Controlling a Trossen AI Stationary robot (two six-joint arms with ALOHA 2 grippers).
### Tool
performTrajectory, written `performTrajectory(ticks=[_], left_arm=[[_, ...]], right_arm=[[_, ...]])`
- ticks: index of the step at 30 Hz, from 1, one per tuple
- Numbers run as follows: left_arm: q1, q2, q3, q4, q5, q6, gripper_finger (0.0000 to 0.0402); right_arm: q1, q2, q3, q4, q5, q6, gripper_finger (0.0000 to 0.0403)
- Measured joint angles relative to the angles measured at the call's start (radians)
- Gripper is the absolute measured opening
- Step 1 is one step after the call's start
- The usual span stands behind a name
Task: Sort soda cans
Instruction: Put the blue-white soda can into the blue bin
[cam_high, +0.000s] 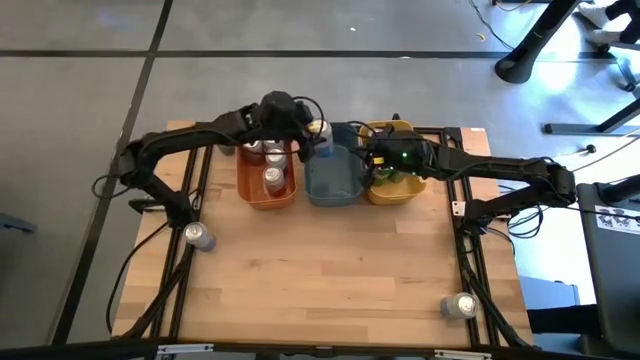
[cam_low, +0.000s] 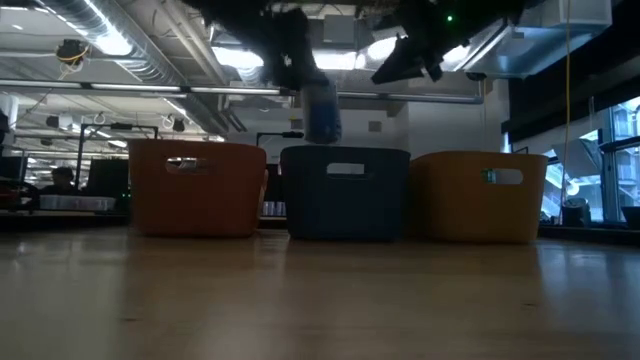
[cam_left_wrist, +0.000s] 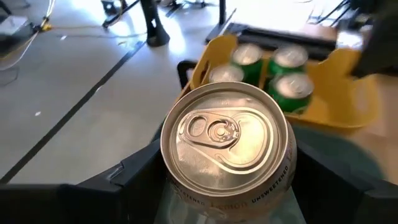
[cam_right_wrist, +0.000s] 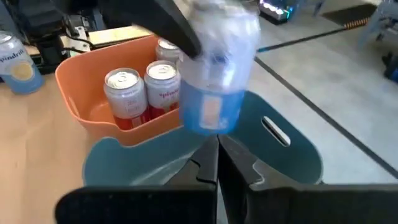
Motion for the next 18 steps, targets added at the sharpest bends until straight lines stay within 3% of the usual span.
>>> performTrajectory(ticks=[8, 13, 18], left_arm=[[0.034, 0.153, -0.025, 0.071, -0.020, 0.006, 0.0280], [0.030, 0.240, -0.026, 0.088, -0.122, 0.051, 0.0280], [0.046, 0.288, -0.026, 0.104, -0.137, 0.006, 0.0280]], right_arm=[[0.000, 0.027, -0.037, 0.010, -0.012, 0.037, 0.0007], [0.000, 0.028, -0.089, 0.047, -0.026, 0.061, 0.0007], [0.000, 0.028, -0.114, 0.047, -0.051, 0.062, 0.0007]])
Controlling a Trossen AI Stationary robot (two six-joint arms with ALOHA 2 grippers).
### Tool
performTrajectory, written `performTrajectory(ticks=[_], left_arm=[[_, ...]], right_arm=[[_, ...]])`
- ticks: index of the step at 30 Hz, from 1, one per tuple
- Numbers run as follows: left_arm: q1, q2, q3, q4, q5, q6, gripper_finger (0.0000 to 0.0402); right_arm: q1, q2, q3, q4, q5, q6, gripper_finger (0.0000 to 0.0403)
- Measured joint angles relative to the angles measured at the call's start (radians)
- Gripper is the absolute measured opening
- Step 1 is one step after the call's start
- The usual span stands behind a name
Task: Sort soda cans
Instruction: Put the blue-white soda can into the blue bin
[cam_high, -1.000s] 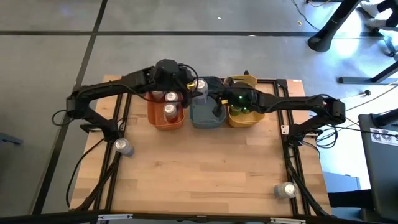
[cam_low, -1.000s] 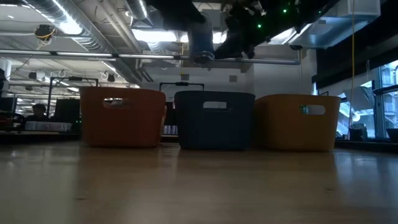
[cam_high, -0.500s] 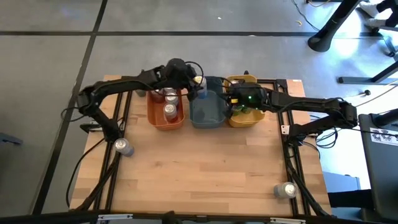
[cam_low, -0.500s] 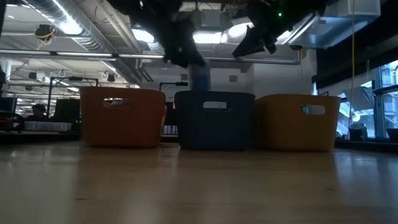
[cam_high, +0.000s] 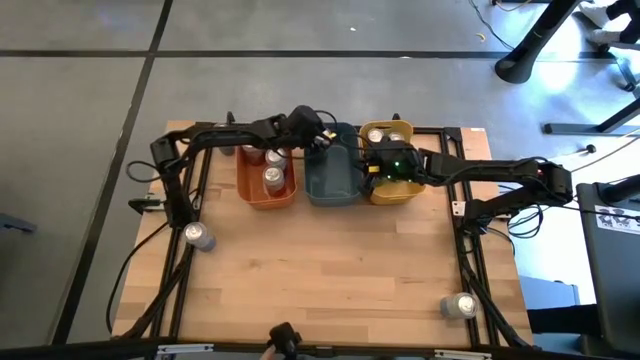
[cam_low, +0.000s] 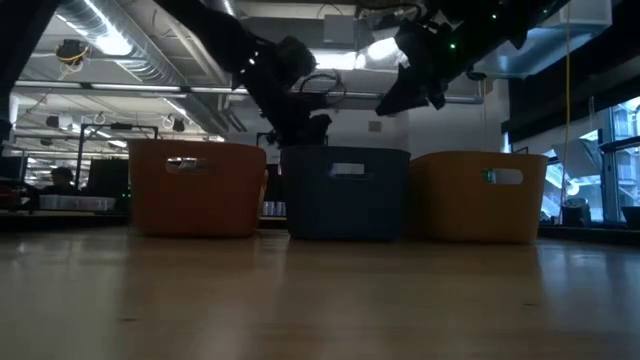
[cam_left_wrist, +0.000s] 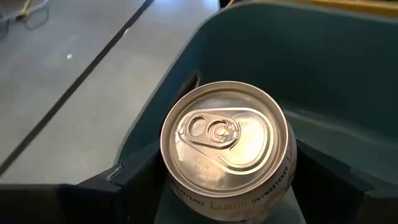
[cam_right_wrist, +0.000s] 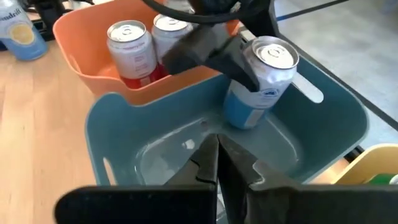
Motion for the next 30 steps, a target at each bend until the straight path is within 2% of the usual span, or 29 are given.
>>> performTrajectory(ticks=[7, 17, 30], left_arm=[[0.004, 0.018, 0.000, -0.008, -0.006, -0.029, 0.0284], [0.003, 0.026, 0.000, -0.053, -0.006, -0.007, 0.0326], [-0.010, 0.001, 0.001, -0.064, -0.006, -0.012, 0.0331]], right_arm=[[0.000, 0.000, 0.000, 0.001, -0.033, -0.006, 0.0007], [0.000, 0.000, -0.001, 0.002, -0.046, -0.018, 0.0007], [0.000, 0.000, 0.000, 0.002, -0.071, -0.005, 0.0007]])
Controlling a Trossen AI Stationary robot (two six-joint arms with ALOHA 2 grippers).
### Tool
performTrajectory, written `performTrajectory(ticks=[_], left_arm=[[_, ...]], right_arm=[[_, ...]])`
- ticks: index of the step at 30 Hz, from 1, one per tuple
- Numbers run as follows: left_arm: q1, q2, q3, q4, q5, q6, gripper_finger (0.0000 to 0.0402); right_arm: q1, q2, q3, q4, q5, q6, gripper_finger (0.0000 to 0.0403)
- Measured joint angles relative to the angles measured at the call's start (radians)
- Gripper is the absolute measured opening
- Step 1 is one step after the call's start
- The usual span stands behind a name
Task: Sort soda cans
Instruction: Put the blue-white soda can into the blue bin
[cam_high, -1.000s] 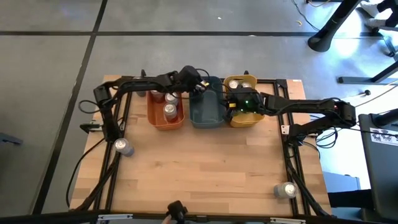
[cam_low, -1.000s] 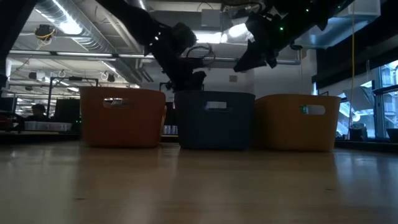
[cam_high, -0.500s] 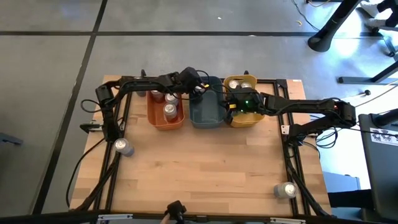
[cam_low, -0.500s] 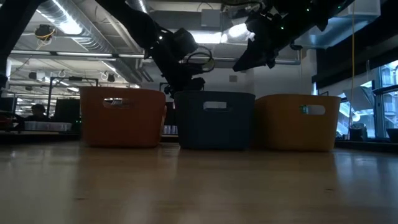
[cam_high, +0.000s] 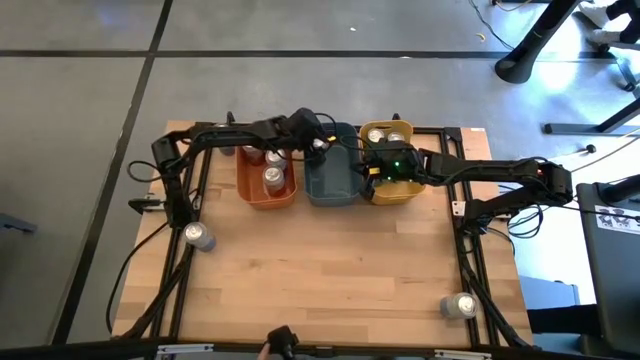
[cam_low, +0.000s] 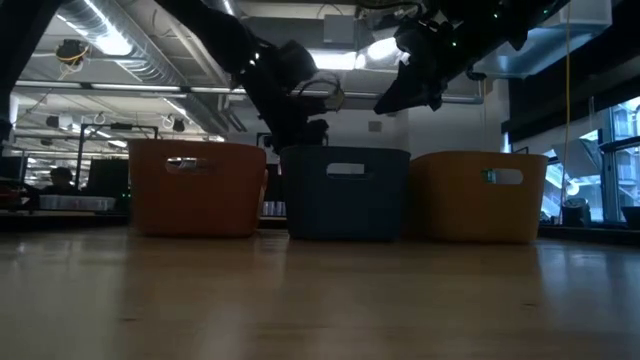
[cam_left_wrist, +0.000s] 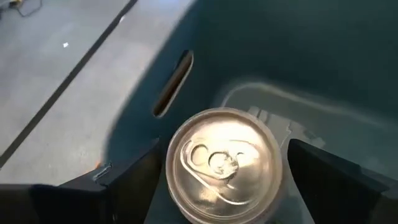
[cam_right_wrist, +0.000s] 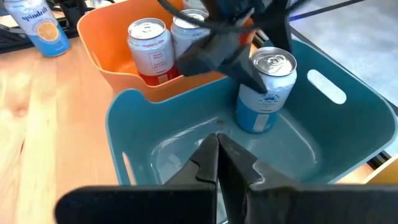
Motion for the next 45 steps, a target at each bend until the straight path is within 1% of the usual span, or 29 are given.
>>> performTrajectory(ticks=[5, 9, 13, 16, 22, 27, 31, 33, 36, 39, 42, 45], left_arm=[[-0.007, -0.110, 0.000, -0.042, 0.000, -0.003, 0.0331], [-0.011, -0.245, 0.000, -0.107, 0.001, -0.001, 0.0331], [-0.003, -0.387, 0.000, -0.184, 0.000, 0.051, 0.0331], [0.001, -0.475, 0.000, -0.213, -0.001, 0.051, 0.0331], [0.002, -0.592, 0.000, -0.268, -0.001, 0.099, 0.0331], [0.002, -0.660, 0.000, -0.268, -0.003, 0.194, 0.0331], [-0.004, -0.695, 0.000, -0.265, -0.003, 0.189, 0.0331], [0.002, -0.706, 0.000, -0.278, -0.028, 0.169, 0.0331], [0.008, -0.717, 0.000, -0.356, -0.107, 0.137, 0.0333], [0.025, -0.717, 0.000, -0.470, -0.170, 0.093, 0.0353], [0.038, -0.715, 0.000, -0.589, -0.197, 0.090, 0.0388], [0.044, -0.713, 0.000, -0.628, -0.231, 0.083, 0.0394]], right_arm=[[0.000, 0.000, 0.000, 0.000, 0.000, 0.001, 0.0007], [0.000, 0.000, 0.000, 0.000, 0.000, 0.003, 0.0007], [0.000, 0.000, 0.000, 0.001, 0.000, 0.004, 0.0007], [0.000, 0.000, 0.000, 0.009, 0.000, 0.004, 0.0007], [0.000, -0.001, 0.000, 0.027, 0.000, 0.005, 0.0007], [-0.001, -0.001, 0.000, 0.031, 0.007, 0.004, 0.0007], [-0.001, 0.000, 0.000, 0.029, 0.010, 0.002, 0.0007], [0.000, 0.002, 0.000, 0.028, 0.010, 0.002, 0.0007], [0.000, 0.004, 0.000, 0.022, 0.002, 0.002, 0.0007], [0.000, 0.006, 0.000, 0.021, 0.000, 0.001, 0.0007], [0.000, 0.006, 0.000, 0.024, 0.001, -0.004, 0.0007], [0.000, 0.006, 0.000, 0.026, 0.001, -0.014, 0.0007]])
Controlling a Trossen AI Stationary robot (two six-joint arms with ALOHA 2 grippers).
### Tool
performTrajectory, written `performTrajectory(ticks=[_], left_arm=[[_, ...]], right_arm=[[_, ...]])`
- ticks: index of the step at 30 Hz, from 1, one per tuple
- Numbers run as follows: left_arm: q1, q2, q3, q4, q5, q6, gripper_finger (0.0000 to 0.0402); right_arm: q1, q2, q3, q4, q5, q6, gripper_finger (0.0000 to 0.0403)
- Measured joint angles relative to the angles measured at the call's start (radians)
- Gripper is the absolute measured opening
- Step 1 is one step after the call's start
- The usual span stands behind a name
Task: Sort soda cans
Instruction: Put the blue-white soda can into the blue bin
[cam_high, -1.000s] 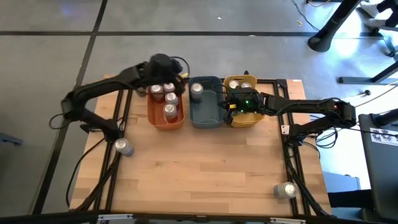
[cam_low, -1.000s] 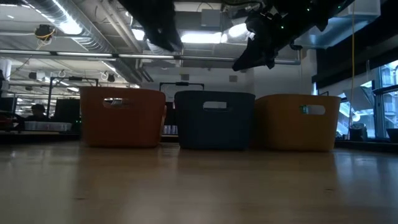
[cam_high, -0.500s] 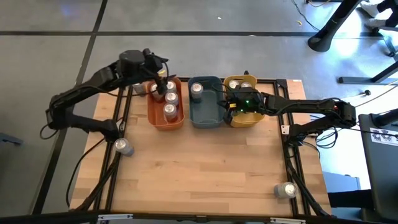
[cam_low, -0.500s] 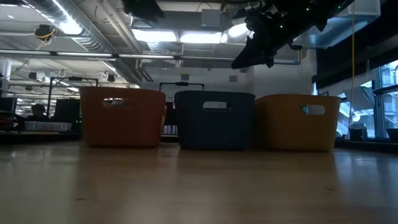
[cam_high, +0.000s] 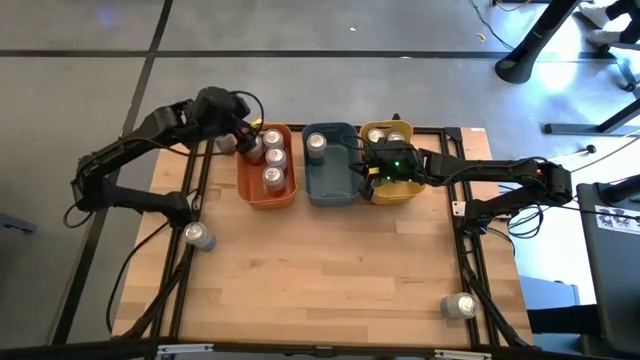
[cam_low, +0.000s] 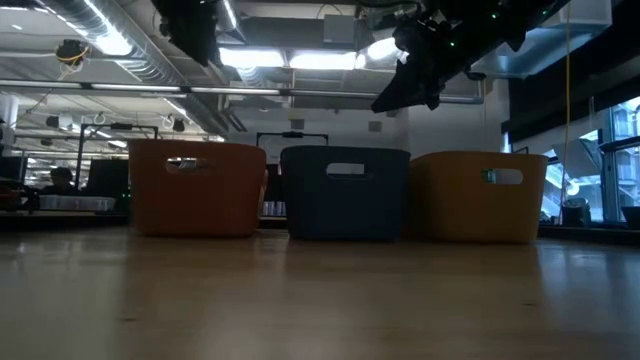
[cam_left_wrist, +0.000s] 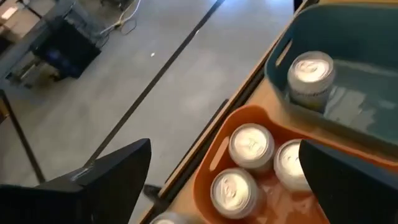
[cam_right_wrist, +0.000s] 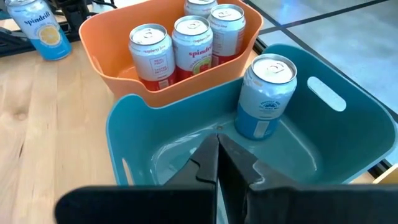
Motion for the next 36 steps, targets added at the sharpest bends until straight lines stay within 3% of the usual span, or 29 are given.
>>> performTrajectory(ticks=[10, 16, 23, 36], left_arm=[[0.042, 0.032, -0.001, -0.093, -0.014, -0.024, 0.0391], [0.048, 0.064, -0.001, -0.117, -0.011, -0.137, 0.0391], [0.194, 0.140, -0.001, -0.203, -0.026, -0.281, 0.0391], [0.404, 0.349, -0.001, -0.286, -0.010, -0.337, 0.0390]], right_arm=[[0.000, 0.000, 0.000, 0.000, 0.000, -0.001, 0.0007], [0.000, 0.000, 0.000, 0.000, -0.001, -0.001, 0.0007], [0.000, 0.000, 0.000, -0.005, -0.001, -0.001, 0.0007], [0.000, 0.001, 0.000, -0.012, -0.002, 0.000, 0.0007]])
